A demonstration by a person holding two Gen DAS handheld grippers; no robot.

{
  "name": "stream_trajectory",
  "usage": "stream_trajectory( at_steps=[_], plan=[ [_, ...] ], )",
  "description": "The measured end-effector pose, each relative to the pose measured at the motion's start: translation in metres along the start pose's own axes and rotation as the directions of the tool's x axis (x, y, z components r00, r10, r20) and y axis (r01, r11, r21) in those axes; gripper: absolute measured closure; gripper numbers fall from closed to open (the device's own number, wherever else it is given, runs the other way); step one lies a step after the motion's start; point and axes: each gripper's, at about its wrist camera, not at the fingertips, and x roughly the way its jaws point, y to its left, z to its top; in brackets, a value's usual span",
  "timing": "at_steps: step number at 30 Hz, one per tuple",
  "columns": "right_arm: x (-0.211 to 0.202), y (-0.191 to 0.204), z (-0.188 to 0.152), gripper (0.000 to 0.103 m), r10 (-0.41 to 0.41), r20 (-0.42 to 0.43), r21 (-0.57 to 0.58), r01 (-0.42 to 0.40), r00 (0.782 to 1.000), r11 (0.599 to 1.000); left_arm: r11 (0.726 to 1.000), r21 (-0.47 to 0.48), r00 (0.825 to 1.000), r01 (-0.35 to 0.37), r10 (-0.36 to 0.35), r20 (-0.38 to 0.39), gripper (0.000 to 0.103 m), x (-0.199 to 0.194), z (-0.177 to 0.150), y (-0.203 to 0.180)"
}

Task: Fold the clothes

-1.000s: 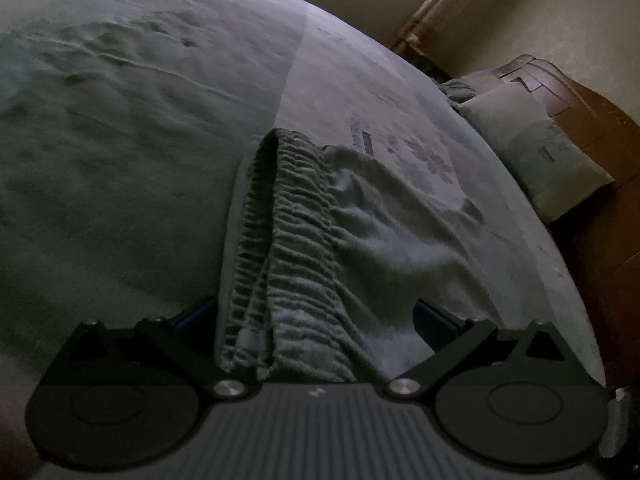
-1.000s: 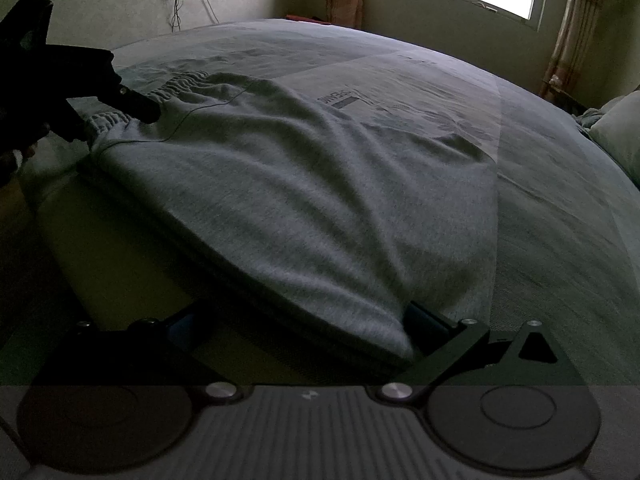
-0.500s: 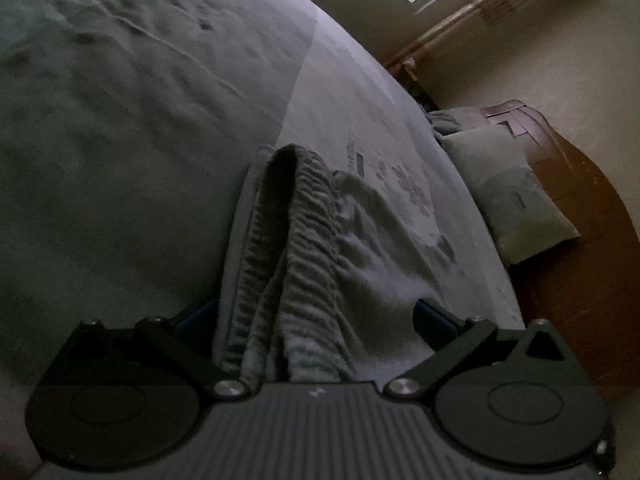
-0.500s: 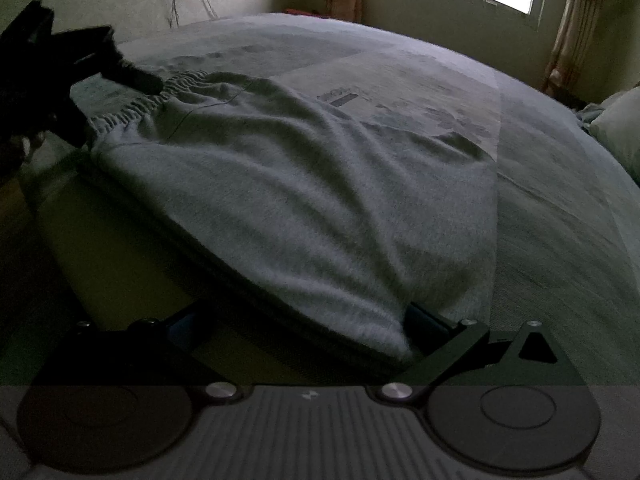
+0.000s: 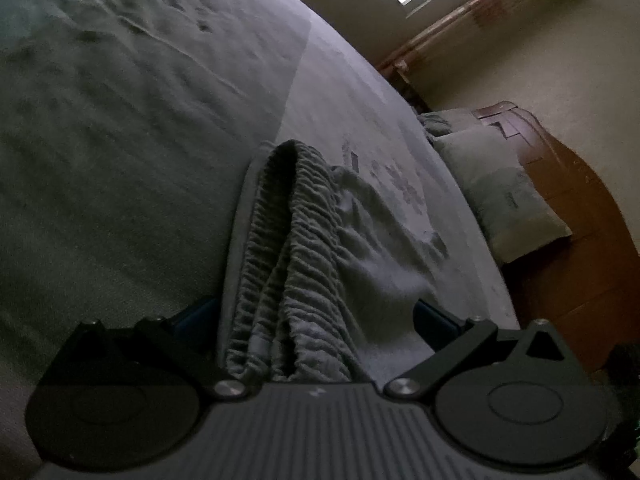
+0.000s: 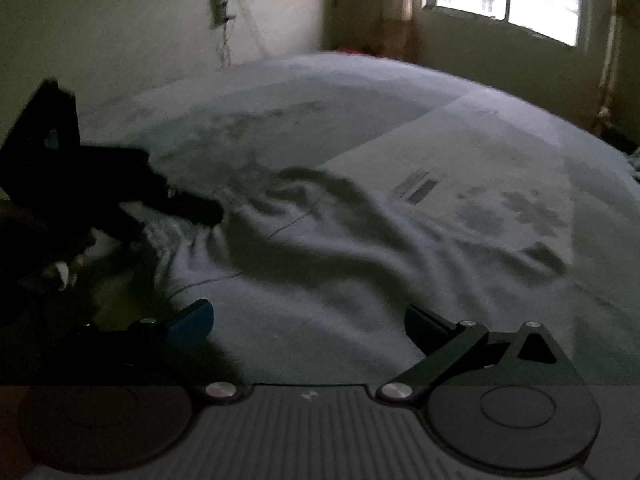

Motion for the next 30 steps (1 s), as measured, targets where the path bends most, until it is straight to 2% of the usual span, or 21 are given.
stream_trajectory(
  at_steps=[3, 6, 11, 16, 20, 24, 28, 30],
  plan=[
    [0.009, 0.010, -0.010, 0.000, -0.003, -0.064, -0.035, 0.000, 0.998, 0.999, 1.000, 0.000, 1.000, 0.012, -0.012, 0.000, 0.001, 0.000, 0.000, 0.000],
    [-0.003, 0.010, -0.019, 0.000, -0.005, -0.052, -0.038, 0.003, 0.999, 0.999, 1.000, -0.012, 1.000, 0.024, -0.024, -0.001, 0.001, -0.001, 0.001, 0.003],
    [-0.029, -0.020, -0.024, 0.000, 0.022, -0.031, 0.119, -0.018, 0.999, 0.993, 0.998, -0.052, 0.999, 0.037, -0.039, -0.032, 0.001, 0.008, 0.016, 0.005],
    [-0.047, -0.059, -0.026, 0.000, 0.051, 0.028, 0.272, -0.057, 0.998, 0.961, 0.992, -0.104, 0.992, 0.075, -0.084, -0.092, 0.001, 0.029, 0.042, 0.010],
    [-0.051, -0.101, -0.034, 0.000, 0.085, 0.054, 0.400, -0.099, 0.995, 0.911, 0.991, -0.096, 0.982, 0.093, -0.107, -0.153, 0.001, 0.037, 0.048, 0.009],
    [-0.052, -0.147, -0.048, 0.000, 0.107, 0.064, 0.523, -0.125, 0.992, 0.843, 0.987, -0.098, 0.969, 0.124, -0.142, -0.203, 0.001, 0.032, 0.041, 0.012],
    [-0.053, -0.192, -0.062, 0.000, 0.128, 0.078, 0.635, -0.148, 0.989, 0.758, 0.987, -0.092, 0.964, 0.129, -0.146, -0.221, 0.001, 0.034, 0.041, 0.011],
    [-0.046, -0.211, -0.071, 0.000, 0.157, 0.098, 0.693, -0.180, 0.983, 0.698, 0.987, -0.093, 0.962, 0.129, -0.147, -0.229, 0.001, 0.039, 0.045, 0.011]
  ],
)
